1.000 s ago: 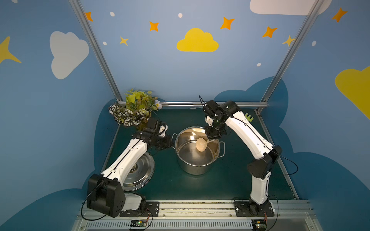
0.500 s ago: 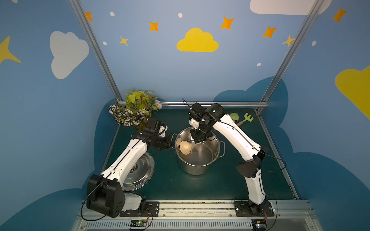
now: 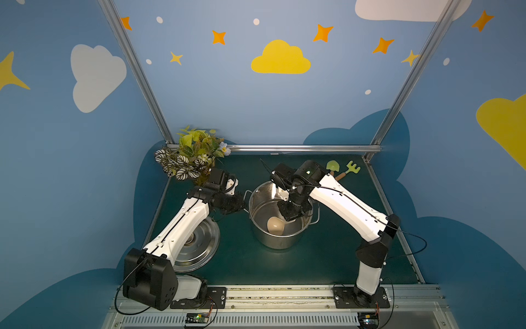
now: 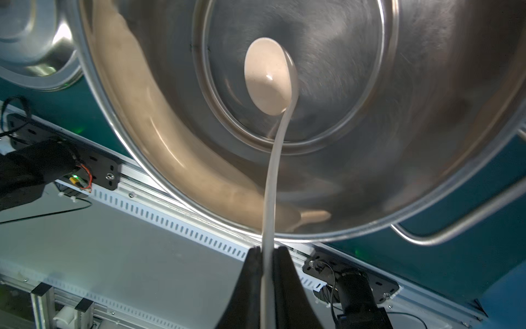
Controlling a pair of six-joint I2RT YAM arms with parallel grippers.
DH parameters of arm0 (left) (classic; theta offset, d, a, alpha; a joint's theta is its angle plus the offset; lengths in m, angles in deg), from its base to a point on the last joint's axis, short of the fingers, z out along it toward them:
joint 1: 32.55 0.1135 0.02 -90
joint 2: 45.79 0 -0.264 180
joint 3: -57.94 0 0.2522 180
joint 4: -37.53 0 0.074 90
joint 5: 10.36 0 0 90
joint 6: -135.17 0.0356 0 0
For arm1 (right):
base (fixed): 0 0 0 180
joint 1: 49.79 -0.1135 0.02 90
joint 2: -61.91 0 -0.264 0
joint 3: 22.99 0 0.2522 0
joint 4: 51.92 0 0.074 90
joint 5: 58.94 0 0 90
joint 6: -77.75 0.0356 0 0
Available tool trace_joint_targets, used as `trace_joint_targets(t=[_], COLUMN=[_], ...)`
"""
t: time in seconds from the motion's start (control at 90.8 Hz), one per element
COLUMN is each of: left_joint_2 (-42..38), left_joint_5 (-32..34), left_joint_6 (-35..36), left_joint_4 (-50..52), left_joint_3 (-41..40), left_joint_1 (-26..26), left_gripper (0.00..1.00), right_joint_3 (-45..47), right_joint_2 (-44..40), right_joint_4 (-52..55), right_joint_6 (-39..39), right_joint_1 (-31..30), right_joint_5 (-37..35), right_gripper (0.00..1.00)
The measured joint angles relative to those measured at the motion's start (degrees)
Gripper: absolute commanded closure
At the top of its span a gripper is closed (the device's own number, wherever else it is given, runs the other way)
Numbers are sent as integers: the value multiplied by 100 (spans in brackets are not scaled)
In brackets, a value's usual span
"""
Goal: Stir the soup with a spoon
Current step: Stir the soup in the pan with a stick.
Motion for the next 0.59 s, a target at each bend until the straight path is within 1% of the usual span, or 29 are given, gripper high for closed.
trace_joint_targets(t=[0.143,0.308,0.451,0.595], left_joint_2=[-17,-17,-22,-55], left_joint_5=[-4,-7,-15,-42], left_joint_6=[-9,-17,-20,-24], left_joint_4=[-4,-11,-20,-46], left_joint_3=[-22,-24,-33,-66], left_joint_1=[4,4,11,15], left_gripper=[97,97,97,97], right_joint_3=[485,525,87,-649], right_joint_2=[-439,-492,-254,262], right_joint_4=[0,0,0,-2], right_joint_6=[92,63,-72,-208], right_joint_1=[236,734,1062,1161], right_joint_5=[-199,-337,-380,-343], right_gripper=[100,100,100,100])
